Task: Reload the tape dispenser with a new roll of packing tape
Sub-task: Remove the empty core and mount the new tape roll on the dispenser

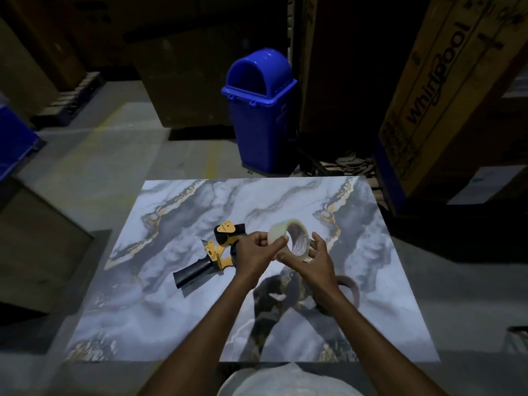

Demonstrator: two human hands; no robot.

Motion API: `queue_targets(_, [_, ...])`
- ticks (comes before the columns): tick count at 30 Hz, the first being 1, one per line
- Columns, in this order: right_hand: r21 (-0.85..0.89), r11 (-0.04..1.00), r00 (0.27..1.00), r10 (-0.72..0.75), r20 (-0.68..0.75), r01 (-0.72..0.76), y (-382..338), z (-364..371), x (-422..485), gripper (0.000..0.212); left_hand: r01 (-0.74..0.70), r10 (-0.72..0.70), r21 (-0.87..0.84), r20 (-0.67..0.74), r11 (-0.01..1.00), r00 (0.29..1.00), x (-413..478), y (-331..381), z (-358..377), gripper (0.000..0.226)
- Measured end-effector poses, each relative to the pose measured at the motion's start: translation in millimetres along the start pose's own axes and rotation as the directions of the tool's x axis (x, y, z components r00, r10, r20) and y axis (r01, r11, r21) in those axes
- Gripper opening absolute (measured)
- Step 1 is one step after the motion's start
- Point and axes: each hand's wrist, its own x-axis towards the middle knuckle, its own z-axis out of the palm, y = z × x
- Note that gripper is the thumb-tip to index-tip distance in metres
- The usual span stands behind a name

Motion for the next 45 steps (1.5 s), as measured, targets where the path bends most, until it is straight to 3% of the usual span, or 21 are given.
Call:
queue_targets(3, [0.113,0.992,0.992,0.039,0.123,-0.053,-4,5,1,0.117,0.135,-0.136,-0.057,-0.009,0.989,0.991,4,15,-16,0.047])
queue_targets(7, [0.129,0.991,0.994,-0.031,0.101,0.017,-5,11,-2,0.103,0.395,-0.386,-0.123,0.091,0.91,0.918,12,30,-34,0.04])
queue_targets(10, [0.178,0.984,0.998,-0.005,0.061,-0.006,-4,19,-4,0.093,0.451,-0.429,-0.112,0.174,0.886,0.886,15,32,-43,0.052])
queue_targets(14, [0.392,0.9,0.981,0.16,0.107,-0.19,-10,26,-4,0.084,0.464,-0.395,-0.191,0.312,0.865,0.864,13,28,-48,0.057])
queue_targets(17, [0.455,0.838,0.953,0.237,0.192,-0.3,-13,32,-10,0.062,0.422,-0.328,-0.245,0.346,0.873,0.879,7,22,-47,0.037])
queue_targets(18, [0.456,0.838,0.952,0.24,0.188,-0.301,-12,35,-11,0.064,0.412,-0.316,-0.251,0.346,0.876,0.883,5,21,-48,0.029])
queue_targets(21, [0.457,0.85,0.964,0.221,0.145,-0.263,-13,44,-13,0.097,0.371,-0.275,-0.265,0.336,0.89,0.901,6,14,-56,0.019])
queue_targets(23, [0.424,0.89,0.986,0.154,0.07,-0.169,-14,48,-14,0.113,0.333,-0.224,-0.271,0.364,0.903,0.904,6,10,-64,0.017])
queue_targets(26, [0.271,0.963,1.0,-0.001,0.008,-0.001,-14,54,-13,0.115,0.28,-0.141,-0.294,0.417,0.914,0.898,7,1,-75,0.019])
queue_targets(28, [0.242,0.97,0.999,-0.018,0.031,0.01,-19,61,-12,0.112,0.226,-0.089,-0.284,0.423,0.932,0.902,9,-5,-84,0.025])
queue_targets(31, [0.279,0.957,0.997,0.082,0.003,-0.079,-30,76,-16,0.093,0.115,-0.002,-0.255,0.404,0.96,0.915,17,-16,-97,0.029])
queue_targets(35, [-0.096,0.986,0.955,-0.155,-0.252,0.134,-32,93,-19,0.054,-0.028,0.101,-0.18,0.41,0.983,0.907,19,-25,-109,0.019])
queue_targets(38, [-0.27,0.945,0.925,-0.261,-0.275,0.186,-43,101,-14,0.034,-0.107,0.142,-0.105,0.426,0.989,0.894,20,-34,-113,0.023])
queue_targets(42, [0.019,0.998,0.995,0.057,-0.081,-0.056,-56,96,-4,0.023,-0.127,0.143,-0.065,0.43,0.99,0.891,19,-39,-118,0.03])
queue_targets(45, [0.052,0.993,0.993,0.106,0.051,-0.109,-47,90,0,0.017,-0.151,0.138,-0.008,0.45,0.989,0.882,21,-49,-123,0.026])
